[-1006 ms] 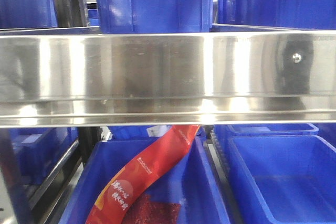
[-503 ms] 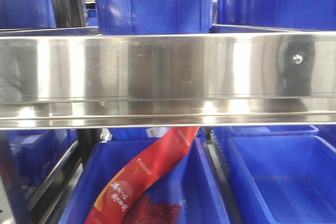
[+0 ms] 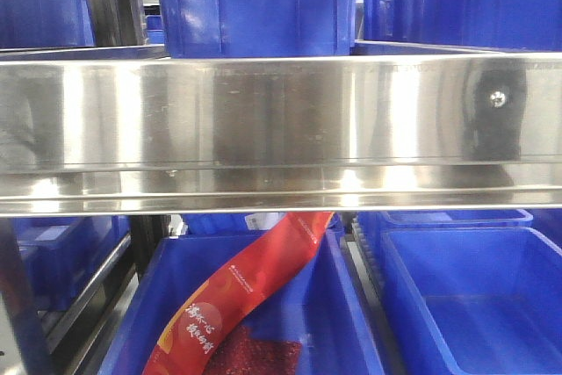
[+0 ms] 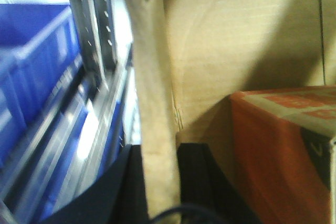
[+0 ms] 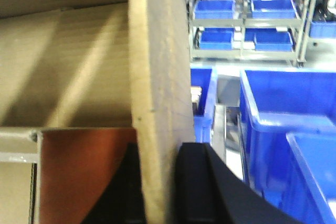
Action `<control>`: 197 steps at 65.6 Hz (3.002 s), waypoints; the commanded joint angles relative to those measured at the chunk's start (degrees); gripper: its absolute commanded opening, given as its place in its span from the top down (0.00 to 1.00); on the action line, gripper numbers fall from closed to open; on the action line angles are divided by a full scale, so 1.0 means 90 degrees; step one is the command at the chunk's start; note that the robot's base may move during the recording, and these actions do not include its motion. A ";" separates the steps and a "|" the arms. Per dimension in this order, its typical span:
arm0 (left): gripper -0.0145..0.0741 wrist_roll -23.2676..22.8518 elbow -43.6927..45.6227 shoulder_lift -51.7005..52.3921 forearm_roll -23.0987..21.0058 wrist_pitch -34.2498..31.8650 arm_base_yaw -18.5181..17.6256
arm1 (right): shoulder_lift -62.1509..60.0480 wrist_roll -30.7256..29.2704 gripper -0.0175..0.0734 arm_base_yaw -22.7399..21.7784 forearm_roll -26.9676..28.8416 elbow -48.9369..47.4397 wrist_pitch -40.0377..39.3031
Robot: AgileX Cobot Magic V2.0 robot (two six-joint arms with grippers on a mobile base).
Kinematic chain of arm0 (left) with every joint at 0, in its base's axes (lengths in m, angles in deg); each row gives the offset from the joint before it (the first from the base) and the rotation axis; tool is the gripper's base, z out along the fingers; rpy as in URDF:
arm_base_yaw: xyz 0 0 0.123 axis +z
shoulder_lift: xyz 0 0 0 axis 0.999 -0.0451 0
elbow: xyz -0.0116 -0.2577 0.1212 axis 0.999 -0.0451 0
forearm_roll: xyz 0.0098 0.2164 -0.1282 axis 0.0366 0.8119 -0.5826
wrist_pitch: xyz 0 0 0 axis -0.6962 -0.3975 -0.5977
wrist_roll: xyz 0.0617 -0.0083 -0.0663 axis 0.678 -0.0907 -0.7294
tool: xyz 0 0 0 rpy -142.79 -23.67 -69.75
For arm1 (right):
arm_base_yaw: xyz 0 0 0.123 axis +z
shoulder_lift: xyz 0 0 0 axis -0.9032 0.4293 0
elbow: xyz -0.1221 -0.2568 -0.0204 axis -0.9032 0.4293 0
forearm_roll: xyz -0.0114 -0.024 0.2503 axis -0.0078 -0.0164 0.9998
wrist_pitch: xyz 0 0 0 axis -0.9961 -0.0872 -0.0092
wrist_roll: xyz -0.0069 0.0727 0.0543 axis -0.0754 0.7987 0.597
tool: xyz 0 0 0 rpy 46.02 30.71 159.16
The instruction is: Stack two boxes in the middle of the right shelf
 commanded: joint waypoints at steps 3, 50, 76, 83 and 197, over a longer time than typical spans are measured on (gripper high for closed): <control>0.96 0.0482 0.0050 0.0045 -0.0276 0.0316 0.0035 | -0.0126 0.0089 0.97 -0.0012 0.0708 -0.0107 0.0493; 0.96 0.2108 0.0183 -0.0524 -0.2607 0.1140 0.0845 | 0.0567 0.0089 0.97 0.0146 0.1781 -0.0195 0.2230; 0.96 0.2180 0.0817 -0.0981 -0.2683 0.1220 0.1043 | 0.0877 0.0089 0.97 0.0179 0.1698 -0.0195 0.1460; 0.96 0.2180 0.0817 -0.0992 -0.2694 0.1356 0.1043 | 0.0877 0.0089 0.97 0.0179 0.1698 -0.0195 0.1294; 0.96 0.1796 -0.5988 0.3697 -0.2774 -0.4301 0.1043 | -0.2174 0.0054 0.98 0.0179 -0.0038 0.4991 -0.2493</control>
